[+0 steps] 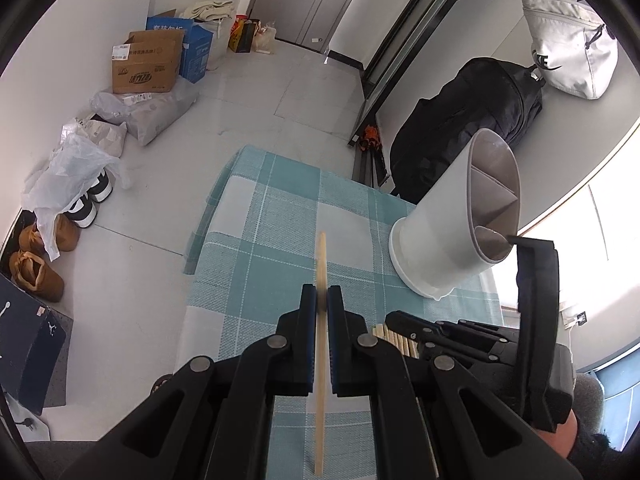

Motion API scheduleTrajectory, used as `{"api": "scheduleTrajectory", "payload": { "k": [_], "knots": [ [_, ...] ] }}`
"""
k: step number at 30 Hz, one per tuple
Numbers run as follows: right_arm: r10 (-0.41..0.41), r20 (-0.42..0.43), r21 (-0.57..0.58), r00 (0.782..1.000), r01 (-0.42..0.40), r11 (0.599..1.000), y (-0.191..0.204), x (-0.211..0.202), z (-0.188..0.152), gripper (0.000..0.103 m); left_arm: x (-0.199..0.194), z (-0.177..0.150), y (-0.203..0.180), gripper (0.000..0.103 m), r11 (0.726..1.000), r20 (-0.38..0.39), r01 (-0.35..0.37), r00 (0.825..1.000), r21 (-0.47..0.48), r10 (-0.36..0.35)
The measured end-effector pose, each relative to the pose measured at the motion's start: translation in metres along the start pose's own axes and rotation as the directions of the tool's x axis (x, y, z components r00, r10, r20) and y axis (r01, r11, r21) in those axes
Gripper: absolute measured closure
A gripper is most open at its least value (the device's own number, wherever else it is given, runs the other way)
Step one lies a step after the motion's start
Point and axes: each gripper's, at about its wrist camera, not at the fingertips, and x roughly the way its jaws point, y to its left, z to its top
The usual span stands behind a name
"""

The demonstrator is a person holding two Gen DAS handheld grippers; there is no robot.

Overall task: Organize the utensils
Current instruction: 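Grasp a single chopstick with the right gripper while the left gripper holds its chopstick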

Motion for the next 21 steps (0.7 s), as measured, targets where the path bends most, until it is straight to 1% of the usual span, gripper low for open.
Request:
{"api": "scheduleTrajectory", "payload": {
  "k": [3,5,8,9,10,11,14,16,17,21],
  "knots": [
    [0.029,0.004,0.034,1.0,-0.029,0.999,-0.006,-0.006,0.002,0.103,0.0,-0.001,0.0,0.102,1.0,0.0,-0.003,1.0,-0.001,0.003],
    [0.065,-0.014,0.04,0.998,-0.065,0.997,-0.006,-0.004,0.003,0.1,-0.001,-0.001,0.002,0.102,1.0,-0.004,-0.001,1.0,-0.009,0.001],
    [0.048,-0.077,-0.014,0.996,-0.049,0.999,0.001,0.001,0.001,0.1,-0.001,-0.002,0.004,0.102,1.0,-0.009,-0.002,1.0,-0.02,0.002],
    [0.03,-0.09,-0.04,0.995,-0.034,0.999,-0.001,-0.001,-0.002,0.1,-0.001,-0.002,0.004,0.102,1.0,-0.01,-0.002,1.0,-0.02,0.002],
    [0.01,-0.093,-0.056,0.996,-0.015,0.998,0.004,0.0,-0.003,0.098,-0.001,-0.003,0.004,0.102,1.0,-0.009,-0.003,1.0,-0.019,0.003],
    [-0.011,-0.097,-0.074,0.995,0.004,0.997,0.005,-0.001,-0.006,0.093,-0.002,-0.002,0.003,0.102,1.0,-0.007,-0.005,1.0,-0.016,0.005],
    [-0.018,-0.124,-0.093,0.992,0.007,0.996,0.007,0.002,-0.013,0.084,-0.002,-0.002,0.001,0.102,1.0,-0.004,-0.009,1.0,-0.007,0.009],
    [-0.035,-0.143,-0.11,0.989,0.02,0.994,0.008,0.006,-0.016,0.084,-0.001,-0.002,0.001,0.102,1.0,-0.005,-0.009,1.0,-0.006,0.009],
    [-0.045,-0.129,-0.122,0.991,0.029,0.992,0.009,0.005,-0.016,0.084,-0.001,-0.002,0.002,0.102,1.0,-0.007,-0.009,1.0,-0.007,0.009],
    [-0.072,-0.12,-0.138,0.99,0.055,0.989,0.012,0.004,-0.016,0.084,-0.002,-0.002,0.004,0.102,1.0,-0.007,-0.009,1.0,-0.017,0.009]
  ]
}}
